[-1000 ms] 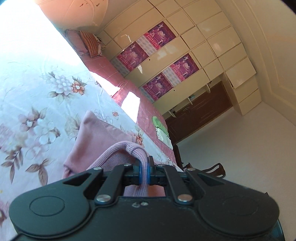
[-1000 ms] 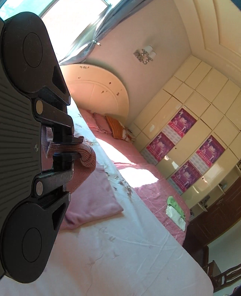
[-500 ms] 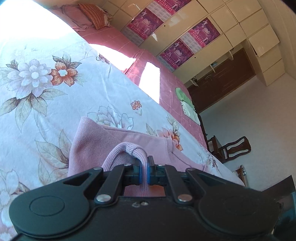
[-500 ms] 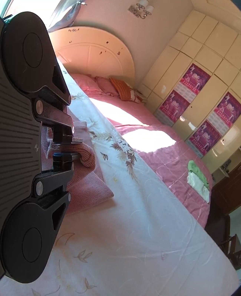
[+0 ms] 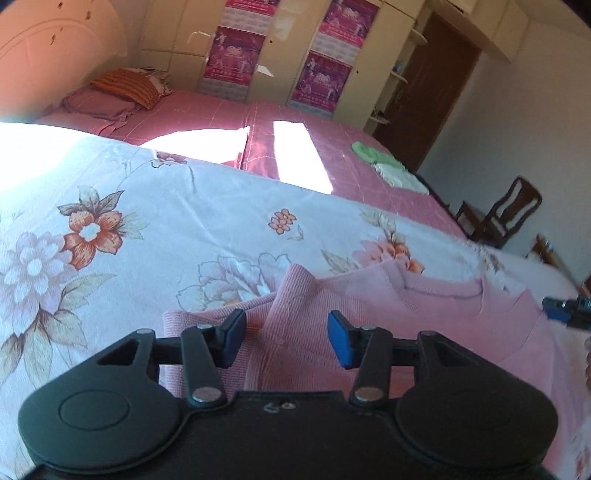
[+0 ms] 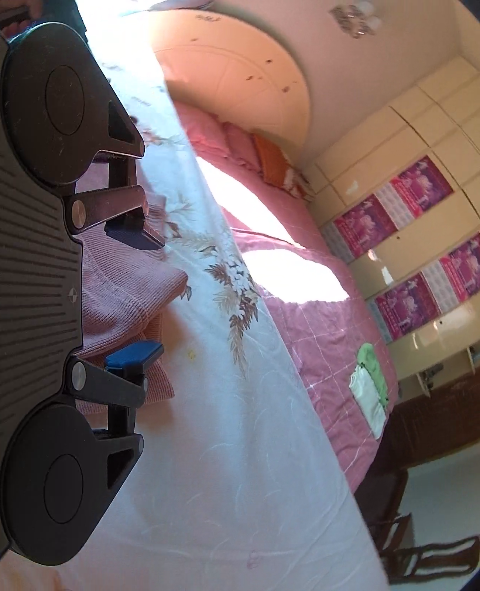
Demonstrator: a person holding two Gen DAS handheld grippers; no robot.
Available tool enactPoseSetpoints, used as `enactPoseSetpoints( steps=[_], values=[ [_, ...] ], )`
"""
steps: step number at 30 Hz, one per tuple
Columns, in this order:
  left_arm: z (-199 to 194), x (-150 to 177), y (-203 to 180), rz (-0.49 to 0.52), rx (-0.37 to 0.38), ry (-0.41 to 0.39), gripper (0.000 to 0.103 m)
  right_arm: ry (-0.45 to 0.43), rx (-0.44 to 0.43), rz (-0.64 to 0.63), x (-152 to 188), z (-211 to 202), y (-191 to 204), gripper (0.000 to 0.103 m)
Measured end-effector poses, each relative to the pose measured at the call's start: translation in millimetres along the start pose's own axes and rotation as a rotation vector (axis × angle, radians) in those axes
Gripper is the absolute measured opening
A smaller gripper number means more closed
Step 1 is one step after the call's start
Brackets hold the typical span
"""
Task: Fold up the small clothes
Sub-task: 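Open both tools and release the hem near the collar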
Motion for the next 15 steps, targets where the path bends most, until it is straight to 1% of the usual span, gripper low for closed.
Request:
enactPoseSetpoints(
  steps=[1, 2, 3, 4, 5, 6, 7, 8, 9, 10, 11, 12, 15],
  values=[
    [3.6, 2.6, -6.9, 0.064, -0.022, 0.015, 0.040, 0.021, 0.025, -0.059, 3.4, 6.9, 6.8, 0.054],
    [4.6, 4.3, -11.9, 0.106, -0.037, 0.016, 0.035, 0.044, 0.058, -0.116, 7.4, 13.5, 12.9, 0.046],
    [5.2, 7.4, -17.9, 0.165, -0.053, 0.011, 0.028, 0.062, 0.095, -0.170, 10.8, 18.3, 17.6, 0.039],
    [2.9, 8.5, -22.7, 0.205, -0.069, 0.002, 0.009, 0.075, 0.144, -0.235, 17.7, 23.4, 20.6, 0.020],
    [-2.7, 8.5, -25.4, 0.220, -0.078, -0.028, 0.008, 0.073, 0.156, -0.269, 20.2, 23.6, 22.8, 0.013],
    [-15.7, 7.5, -26.7, 0.212, -0.081, -0.106, 0.008, 0.053, 0.138, -0.282, 21.1, 20.0, 23.7, 0.009],
    [-32.2, 6.5, -24.8, 0.186, -0.065, -0.205, 0.008, -0.008, 0.098, -0.264, 19.2, 8.6, 22.0, 0.009],
    [-47.4, 5.4, -21.6, 0.151, -0.048, -0.295, 0.008, -0.092, 0.050, -0.228, 13.7, -3.1, 17.7, 0.008],
    [-55.3, 5.4, -17.1, 0.109, -0.051, -0.332, 0.008, -0.162, 0.023, -0.194, 7.8, -14.9, 14.2, 0.008],
    [-52.5, 4.7, -12.3, 0.070, -0.054, -0.309, 0.008, -0.196, 0.022, -0.168, 3.8, -18.0, 9.4, 0.008],
    [-46.2, 5.7, -7.9, 0.038, -0.057, -0.286, 0.008, -0.190, 0.030, -0.151, 1.5, -13.6, 5.0, 0.008],
    [-38.0, 6.4, -5.3, 0.015, -0.067, -0.257, 0.008, -0.162, 0.035, -0.142, 1.6, -6.2, 1.9, 0.008],
    [-24.4, 5.1, -7.9, 0.025, -0.097, -0.200, 0.008, -0.121, 0.056, -0.164, 3.3, 5.2, 9.2, 0.008]
  ],
)
Point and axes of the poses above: each gripper's, at about its wrist camera, not at the fingertips, and z roughly the way its jaws point, y to its left, x to its underside, the point moved 4 cm from there along z, roughly the way its jaws point, and after that the axes turned 5 degrees about z, right-handed, at the moved point
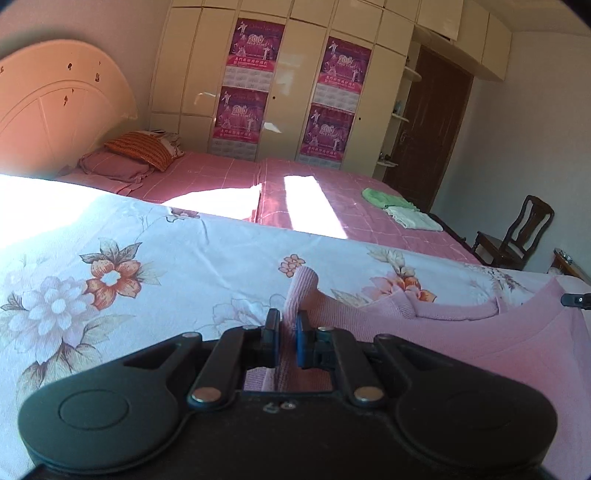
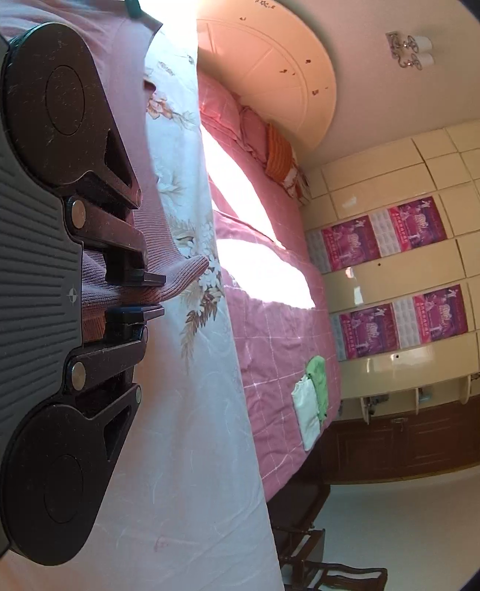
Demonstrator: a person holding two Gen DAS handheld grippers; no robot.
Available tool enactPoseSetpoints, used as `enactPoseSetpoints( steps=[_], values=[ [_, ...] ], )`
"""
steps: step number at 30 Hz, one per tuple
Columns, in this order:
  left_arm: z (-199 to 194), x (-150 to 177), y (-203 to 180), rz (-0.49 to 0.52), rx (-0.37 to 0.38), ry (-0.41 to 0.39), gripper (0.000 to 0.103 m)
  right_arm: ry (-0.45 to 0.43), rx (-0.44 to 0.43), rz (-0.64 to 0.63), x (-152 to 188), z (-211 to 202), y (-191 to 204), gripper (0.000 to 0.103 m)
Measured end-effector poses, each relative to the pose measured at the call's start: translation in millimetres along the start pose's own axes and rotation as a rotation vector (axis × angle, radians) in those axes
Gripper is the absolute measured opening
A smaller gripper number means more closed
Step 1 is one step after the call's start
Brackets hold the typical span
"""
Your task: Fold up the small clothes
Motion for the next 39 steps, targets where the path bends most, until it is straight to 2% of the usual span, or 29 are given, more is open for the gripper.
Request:
enactPoseSetpoints(
  steps=[5, 9, 10, 11, 12, 13, 14, 15, 16, 17, 18, 20, 22, 23, 24, 26, 28, 30, 32, 35, 36, 37, 38, 39],
  values=[
    [22.2, 6.8, 1.5, 0.034, -0.034, 0.111, 0.008, 0.115, 0.088, -0.045, 14.0, 26.7, -0.4, 0.008],
    [25.0, 11.4, -4.4, 0.086, -0.057, 0.118, 0.011, 0.129, 0.123, -0.038, 21.1, 34.1, -4.2, 0.008],
    [23.6, 10.5, -2.3, 0.082, -0.060, 0.116, 0.017, 0.132, 0.125, -0.030, 19.9, 32.6, -4.1, 0.009],
    [19.3, 9.0, -0.9, 0.075, -0.076, 0.110, 0.033, 0.133, 0.136, -0.027, 18.2, 30.5, -3.1, 0.020],
    [8.4, 5.0, -0.5, 0.070, -0.122, 0.087, 0.046, 0.109, 0.171, -0.036, 13.8, 23.2, 1.5, 0.033],
    [-5.0, 0.9, -4.2, 0.077, -0.149, 0.037, 0.058, 0.043, 0.177, -0.052, 10.4, 7.5, 9.4, 0.052],
    [-14.9, -1.8, -9.7, 0.076, -0.139, -0.004, 0.058, 0.008, 0.114, -0.063, 10.2, -4.8, 20.3, 0.053],
    [-23.8, -7.7, -24.2, 0.061, -0.078, -0.021, 0.058, 0.024, 0.053, -0.067, 13.0, -8.8, 30.9, 0.053],
    [-26.1, -10.3, -40.9, 0.068, -0.030, -0.022, 0.057, 0.054, -0.008, -0.095, 19.0, -8.6, 49.4, 0.048],
    [-26.4, -11.0, -56.7, 0.089, -0.001, -0.026, 0.057, 0.083, -0.052, -0.141, 27.4, -4.7, 70.5, 0.032],
    [-22.3, -11.5, -85.6, 0.146, 0.048, -0.019, 0.057, 0.108, -0.082, -0.170, 34.7, -0.8, 87.4, 0.025],
    [-10.0, -6.4, -123.3, 0.227, 0.110, 0.027, 0.061, 0.146, -0.145, -0.205, 52.2, 12.9, 124.9, 0.022],
    [4.3, 1.0, -142.6, 0.276, 0.118, 0.075, 0.064, 0.165, -0.169, -0.245, 67.1, 24.9, 151.5, 0.022],
    [11.3, 5.9, -143.4, 0.296, 0.092, 0.089, 0.072, 0.178, -0.175, -0.267, 72.3, 28.4, 159.0, 0.023],
    [16.5, 10.9, -138.0, 0.314, 0.058, 0.100, 0.075, 0.185, -0.173, -0.297, 76.0, 30.3, 162.9, 0.023],
    [19.2, 17.4, -117.5, 0.334, -0.008, 0.115, 0.078, 0.197, -0.158, -0.346, 75.8, 32.6, 156.6, 0.022],
    [17.9, 26.3, -78.7, 0.314, -0.093, 0.134, 0.080, 0.190, -0.056, -0.339, 64.1, 34.7, 125.4, 0.022],
    [10.3, 29.9, -33.6, 0.170, -0.059, 0.137, 0.081, 0.173, 0.072, -0.253, 46.9, 32.7, 75.0, 0.022],
    [6.5, 28.8, -24.0, 0.150, -0.038, 0.128, 0.080, 0.180, 0.129, -0.146, 37.1, 26.7, 27.9, 0.021],
    [9.9, 27.7, -40.4, 0.212, -0.090, 0.129, 0.081, 0.183, 0.090, -0.076, 29.8, 19.0, 9.9, 0.018],
    [7.8, 25.0, -45.3, 0.205, -0.111, 0.131, 0.079, 0.160, 0.104, -0.069, 25.6, 11.7, 13.9, 0.019],
    [0.9, 21.0, -52.3, 0.203, -0.118, 0.117, 0.071, 0.123, 0.098, -0.078, 23.0, 1.7, 21.9, 0.019],
    [-8.5, 17.6, -61.3, 0.209, -0.110, 0.083, 0.073, 0.089, 0.056, -0.093, 23.1, -11.5, 34.5, 0.019],
    [-23.7, 14.9, -77.6, 0.206, -0.070, 0.032, 0.074, 0.079, 0.020, -0.110, 26.2, -19.8, 46.2, 0.019]
  ],
)
Point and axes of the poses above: each gripper's, at about its wrist camera, not at the fingertips, and z roughly the way its jaws point, y to its left, x to its underside, the point moved 4 cm from there along z, roughly the way its jaws point, and after that the axes turned 5 degrees about z, right-handed, at the moved point
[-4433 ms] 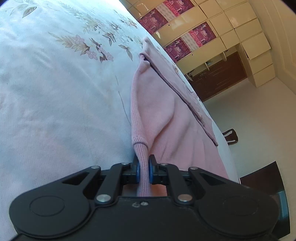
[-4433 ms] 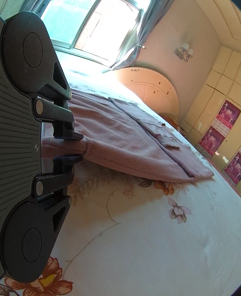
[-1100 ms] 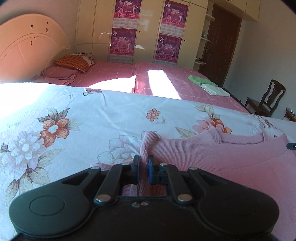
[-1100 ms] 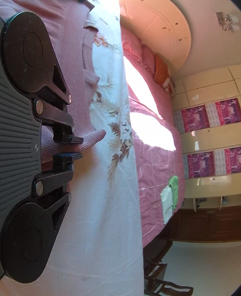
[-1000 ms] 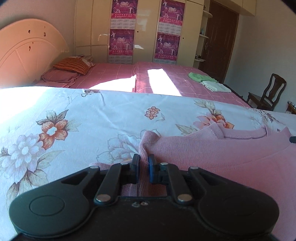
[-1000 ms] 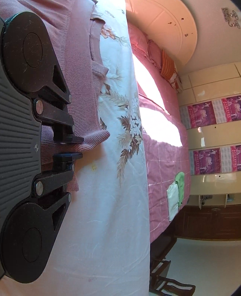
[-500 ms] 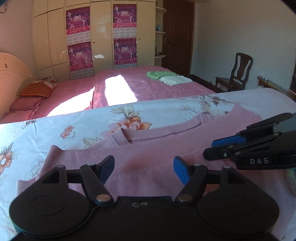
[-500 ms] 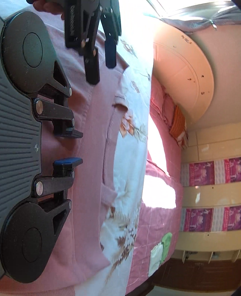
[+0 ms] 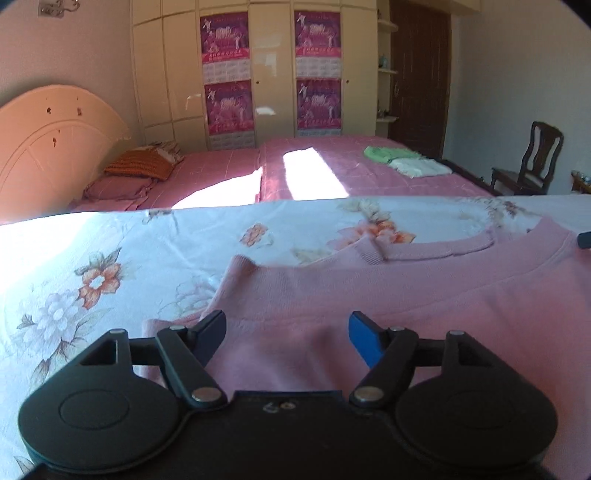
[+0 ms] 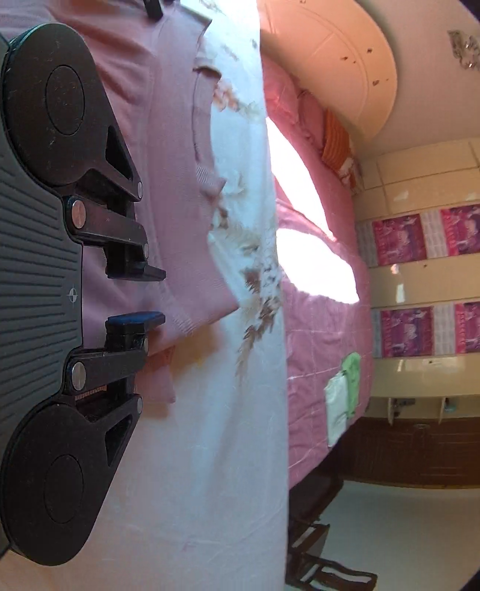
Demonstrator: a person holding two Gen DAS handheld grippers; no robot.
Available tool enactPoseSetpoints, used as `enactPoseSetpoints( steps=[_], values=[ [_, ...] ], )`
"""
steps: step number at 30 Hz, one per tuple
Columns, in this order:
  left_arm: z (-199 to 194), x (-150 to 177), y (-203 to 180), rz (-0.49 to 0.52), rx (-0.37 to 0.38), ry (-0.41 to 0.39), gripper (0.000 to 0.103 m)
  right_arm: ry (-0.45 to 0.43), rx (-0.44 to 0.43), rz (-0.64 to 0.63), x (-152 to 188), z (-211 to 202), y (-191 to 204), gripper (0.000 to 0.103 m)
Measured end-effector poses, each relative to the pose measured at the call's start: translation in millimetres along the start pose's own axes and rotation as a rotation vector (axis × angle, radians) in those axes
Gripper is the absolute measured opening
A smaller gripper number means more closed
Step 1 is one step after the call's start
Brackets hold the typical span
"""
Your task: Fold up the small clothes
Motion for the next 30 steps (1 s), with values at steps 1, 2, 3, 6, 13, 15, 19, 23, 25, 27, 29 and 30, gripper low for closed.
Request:
enactPoseSetpoints(
  steps=[1, 2, 3, 6, 13, 15, 19, 23, 25, 27, 29, 30],
  values=[
    [-11.4, -3.7, -14.9, -0.008, 0.043, -0.027, 0.075, -0.002, -0.044, -0.046, 5.6, -9.3, 20.1, 0.019],
    [-20.4, -6.4, -31.5, -0.004, 0.083, -0.045, 0.076, -0.001, -0.082, -0.092, 15.1, -15.1, 40.4, 0.019],
    [-29.0, -7.9, -52.3, 0.004, 0.121, -0.063, 0.077, 0.008, -0.117, -0.121, 23.3, -17.7, 55.1, 0.019],
    [-28.0, 4.0, -98.0, 0.021, 0.203, -0.018, 0.079, 0.060, -0.207, -0.161, 54.3, -11.9, 96.2, 0.019],
    [-13.4, 30.0, -106.5, 0.089, 0.139, 0.076, 0.079, 0.092, -0.122, -0.266, 81.2, 2.0, 115.8, 0.019],
    [-14.9, 30.5, -84.4, 0.083, 0.073, 0.074, 0.080, 0.082, -0.076, -0.317, 81.8, -3.4, 105.5, 0.019],
    [-17.4, 53.6, -11.7, -0.053, 0.013, 0.137, 0.084, 0.119, 0.045, -0.192, 74.9, -10.3, 41.0, 0.019],
    [-32.3, 67.8, 17.5, -0.060, -0.006, 0.120, 0.084, 0.116, 0.119, -0.054, 75.0, -27.2, -24.7, 0.019],
    [-34.1, 65.4, 7.5, -0.028, -0.046, 0.127, 0.083, 0.113, 0.119, -0.045, 74.5, -28.8, -26.3, 0.019],
    [-38.2, 57.4, -1.2, -0.045, -0.071, 0.137, 0.077, 0.108, 0.148, -0.056, 69.1, -32.6, -14.4, 0.019],
    [-50.6, 50.2, -18.2, -0.047, -0.050, 0.100, 0.079, 0.043, 0.075, -0.041, 64.3, -52.7, 10.6, 0.019],
    [-56.4, 49.2, -29.6, -0.034, -0.024, 0.083, 0.079, 0.032, 0.030, -0.042, 66.9, -59.5, 26.2, 0.019]
  ],
)
Point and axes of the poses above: each gripper's, at about its wrist camera, not at the fingertips, and z roughly the way its jaws point, y to its left, x to its underside, the point moved 4 cm from there along z, roughly the way its jaws point, and after that the axes turned 5 degrees about z, right-handed, at the moved point
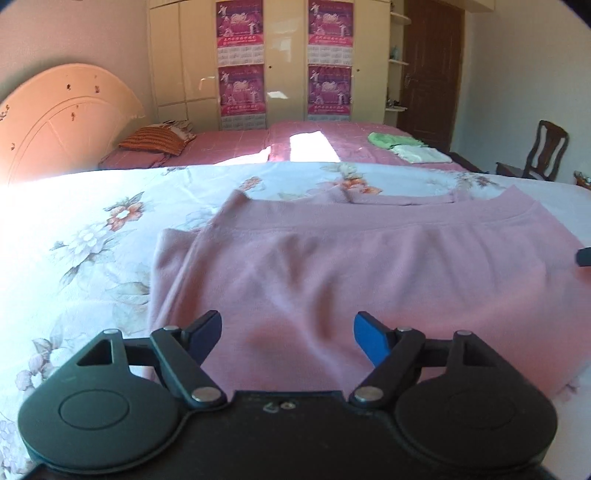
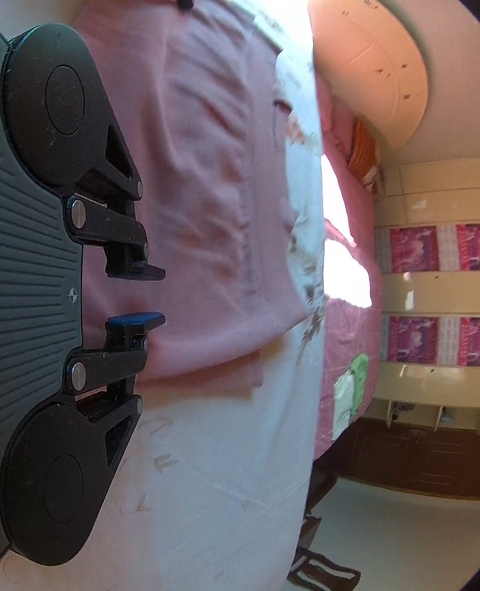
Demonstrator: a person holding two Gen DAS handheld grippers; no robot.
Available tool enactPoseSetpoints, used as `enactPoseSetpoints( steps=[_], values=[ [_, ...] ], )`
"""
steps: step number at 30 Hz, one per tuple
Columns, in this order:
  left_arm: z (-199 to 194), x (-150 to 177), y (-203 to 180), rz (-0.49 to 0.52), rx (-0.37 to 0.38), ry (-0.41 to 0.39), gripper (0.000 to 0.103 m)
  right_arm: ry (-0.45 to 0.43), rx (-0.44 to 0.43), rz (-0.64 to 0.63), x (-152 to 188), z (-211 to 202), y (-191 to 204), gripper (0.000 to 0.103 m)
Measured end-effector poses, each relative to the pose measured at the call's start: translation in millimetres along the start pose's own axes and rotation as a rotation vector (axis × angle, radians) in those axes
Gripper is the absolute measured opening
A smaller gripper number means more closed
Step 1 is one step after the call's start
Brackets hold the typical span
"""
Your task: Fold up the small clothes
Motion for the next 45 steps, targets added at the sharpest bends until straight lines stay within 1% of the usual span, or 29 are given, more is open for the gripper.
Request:
enactPoseSetpoints(
  steps=[2, 4, 6, 7, 8, 9, 10, 11, 12, 13, 14, 15, 16, 17, 18, 20, 23, 25, 28, 29, 30, 32, 34, 37, 38, 40, 42, 43, 45],
  values=[
    [-2.4, -0.1, -21.0, 0.033, 0.017, -0.012, 0.081, -0.013, -0.065, -0.058, 7.9, -6.8, 36.0, 0.019],
    [3.2, 3.3, -42.4, 0.043, 0.046, 0.013, 0.081, -0.006, -0.121, -0.097, 19.4, -3.6, 68.0, 0.019],
    [9.5, 10.7, -54.4, 0.026, 0.061, 0.046, 0.082, 0.065, -0.140, -0.122, 35.0, 12.1, 91.6, 0.019],
    [11.8, 14.4, -58.4, 0.027, 0.055, 0.064, 0.083, 0.097, -0.112, -0.151, 44.3, 19.7, 99.1, 0.019],
    [9.7, 16.9, -61.4, 0.038, 0.035, 0.057, 0.083, 0.066, -0.086, -0.182, 52.0, 18.9, 104.0, 0.020],
    [4.5, 17.1, -63.2, 0.045, 0.021, 0.068, 0.083, 0.065, -0.071, -0.187, 55.5, 17.3, 105.4, 0.020],
    [-2.6, 16.3, -63.6, 0.041, 0.022, 0.071, 0.078, 0.084, -0.065, -0.177, 57.7, 14.9, 105.4, 0.020],
    [-10.6, 16.9, -64.4, 0.039, 0.023, 0.056, 0.078, 0.088, -0.081, -0.168, 58.8, 8.7, 105.8, 0.020],
    [-19.1, 19.7, -66.8, 0.047, 0.029, 0.035, 0.079, 0.078, -0.107, -0.164, 60.2, 1.9, 107.3, 0.020],
    [-21.8, 23.4, -70.5, 0.064, 0.032, 0.033, 0.082, 0.068, -0.126, -0.171, 64.3, -4.3, 110.5, 0.020],
    [-21.3, 30.8, -76.2, 0.093, 0.027, 0.050, 0.083, 0.079, -0.131, -0.187, 70.0, -4.9, 114.6, 0.020],
    [-18.9, 37.5, -78.7, 0.099, 0.018, 0.063, 0.084, 0.100, -0.126, -0.199, 75.6, -2.0, 117.1, 0.020],
    [-20.7, 41.7, -76.5, 0.078, 0.020, 0.053, 0.085, 0.100, -0.112, -0.207, 82.0, 0.9, 119.9, 0.020],
    [-21.9, 42.5, -73.7, 0.059, 0.024, 0.056, 0.086, 0.090, -0.113, -0.209, 84.3, -0.3, 119.0, 0.020],
    [-25.0, 41.2, -67.8, 0.043, 0.023, 0.065, 0.086, 0.098, -0.118, -0.202, 83.6, -1.3, 116.5, 0.020],
    [-30.0, 41.7, -54.9, 0.046, -0.018, 0.066, 0.086, 0.120, -0.117, -0.186, 78.7, -4.3, 106.8, 0.020],
    [-32.9, 49.8, -19.3, -0.003, -0.060, 0.092, 0.088, 0.114, -0.004, -0.177, 73.6, -9.1, 72.3, 0.020],
    [-36.4, 57.6, 10.5, -0.057, -0.085, 0.107, 0.089, 0.118, 0.059, -0.094, 69.9, -17.8, 34.5, 0.020],
    [-45.4, 67.5, 33.3, -0.085, -0.115, 0.103, 0.090, 0.115, 0.140, -0.009, 68.3, -31.2, -8.8, 0.020],
    [-46.4, 71.1, 36.2, -0.087, -0.129, 0.112, 0.091, 0.116, 0.134, 0.017, 68.6, -34.4, -18.4, 0.020],
    [-46.5, 74.8, 38.8, -0.100, -0.115, 0.117, 0.092, 0.118, 0.125, 0.042, 69.1, -35.7, -24.7, 0.020],
    [-46.1, 78.5, 44.2, -0.155, -0.100, 0.119, 0.094, 0.127, 0.117, 0.058, 67.0, -37.7, -28.4, 0.020],
    [-45.4, 77.6, 44.0, -0.160, -0.110, 0.131, 0.094, 0.129, 0.126, 0.045, 62.7, -40.1, -23.8, 0.020],
    [-43.9, 75.7, 41.6, -0.144, -0.121, 0.142, 0.094, 0.062, 0.128, 0.045, 56.3, -49.8, -19.2, 0.020],
    [-43.6, 75.7, 42.1, -0.146, -0.117, 0.144, 0.094, 0.073, 0.133, 0.051, 56.9, -47.8, -20.0, 0.020],
    [-43.9, 76.1, 43.0, -0.143, -0.112, 0.146, 0.095, 0.139, 0.156, 0.047, 64.2, -34.7, -23.3, 0.020],
    [-44.2, 76.2, 43.3, -0.137, -0.110, 0.147, 0.095, 0.136, 0.153, 0.039, 64.4, -35.6, -23.2, 0.020],
    [-44.4, 76.3, 43.5, -0.137, -0.108, 0.147, 0.095, 0.125, 0.152, 0.043, 61.9, -39.1, -22.4, 0.020],
    [-44.1, 76.6, 43.2, -0.136, -0.109, 0.145, 0.095, 0.069, 0.139, 0.049, 57.8, -48.6, -21.6, 0.020]
  ],
)
Point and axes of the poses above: each gripper's, at about its wrist camera, not at the fingertips, and z roughly the way its jaws point, y to its left, x to its underside, the point moved 4 cm from there along z, roughly the way its jaws point, and after that the axes turned 5 degrees about z, right-handed, at the moved point
